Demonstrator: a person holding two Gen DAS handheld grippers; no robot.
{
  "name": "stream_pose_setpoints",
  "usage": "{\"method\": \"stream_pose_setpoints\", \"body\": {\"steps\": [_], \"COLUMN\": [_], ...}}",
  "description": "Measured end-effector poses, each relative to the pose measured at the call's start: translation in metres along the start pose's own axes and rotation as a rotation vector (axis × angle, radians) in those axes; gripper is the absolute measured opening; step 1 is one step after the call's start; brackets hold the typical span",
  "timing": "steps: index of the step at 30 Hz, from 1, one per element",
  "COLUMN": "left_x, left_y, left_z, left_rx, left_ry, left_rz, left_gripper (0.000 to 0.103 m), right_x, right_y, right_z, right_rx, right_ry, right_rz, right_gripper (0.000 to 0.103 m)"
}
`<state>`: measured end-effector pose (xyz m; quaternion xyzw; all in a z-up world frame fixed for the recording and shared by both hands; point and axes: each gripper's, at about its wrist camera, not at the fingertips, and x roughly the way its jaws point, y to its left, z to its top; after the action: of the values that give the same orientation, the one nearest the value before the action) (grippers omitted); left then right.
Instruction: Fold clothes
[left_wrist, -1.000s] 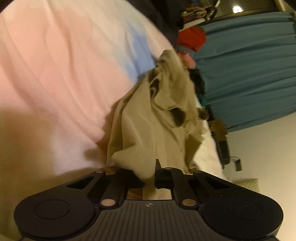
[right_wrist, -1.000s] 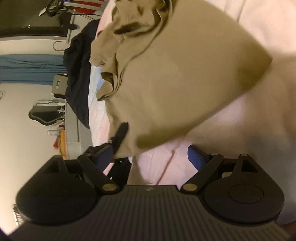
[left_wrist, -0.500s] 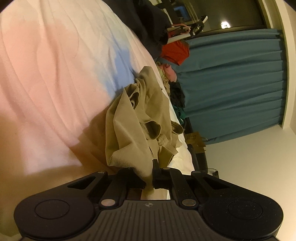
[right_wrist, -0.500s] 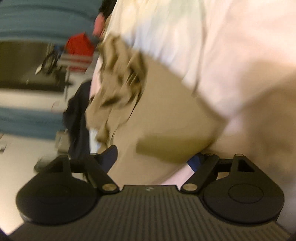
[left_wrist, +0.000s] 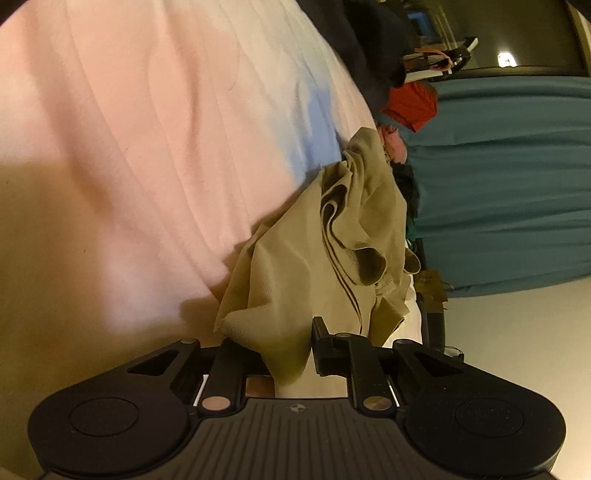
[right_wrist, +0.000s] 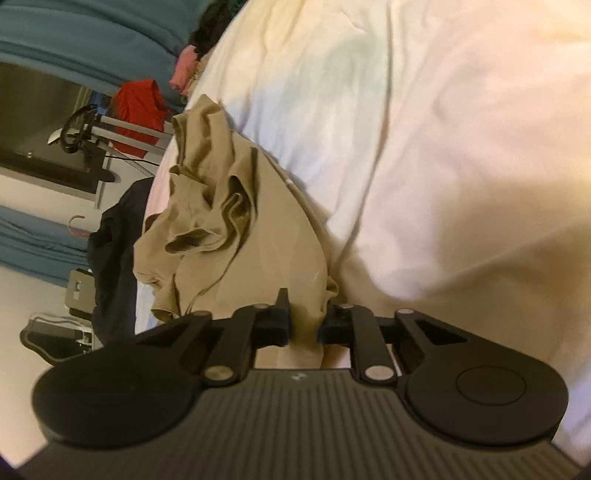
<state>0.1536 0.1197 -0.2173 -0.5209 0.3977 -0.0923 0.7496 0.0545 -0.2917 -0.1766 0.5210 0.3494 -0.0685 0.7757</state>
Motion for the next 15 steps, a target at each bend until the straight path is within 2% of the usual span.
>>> {"method": "stream_pose_setpoints", "body": {"steps": [4,9,12,15], "left_x": [-0.015,-0.035,-0.054,-0.085], "left_y": [-0.008,-0.033,-0.051,-0.062], "left_z": [-0.003,-0.008,-0.013,-0.026], "left_rx": [0.05,0.151,0.213,0.218], "left_ry": [-0.025,-0.08,-0.118,-0.15], "left_rz": [-0.033,-0.12,-0.147,-0.147], "left_gripper": [0.007,0.005,0.004,0.004], "right_x": [-0.007,-0.03,-0.051,-0.081], "right_y": [0.007,0.026,0.038,0.052], "right_z": [0.002,0.004,0.004,-0.003], "right_rx": [-0.051,-0.101,-0.121,-0.194], "right_ry": [-0.035,-0.109,-0.135,-0.17], "right_rz": [0.02,0.114,0.155,0.167], "right_gripper": [0.013,0.012,0.011,0.011]}}
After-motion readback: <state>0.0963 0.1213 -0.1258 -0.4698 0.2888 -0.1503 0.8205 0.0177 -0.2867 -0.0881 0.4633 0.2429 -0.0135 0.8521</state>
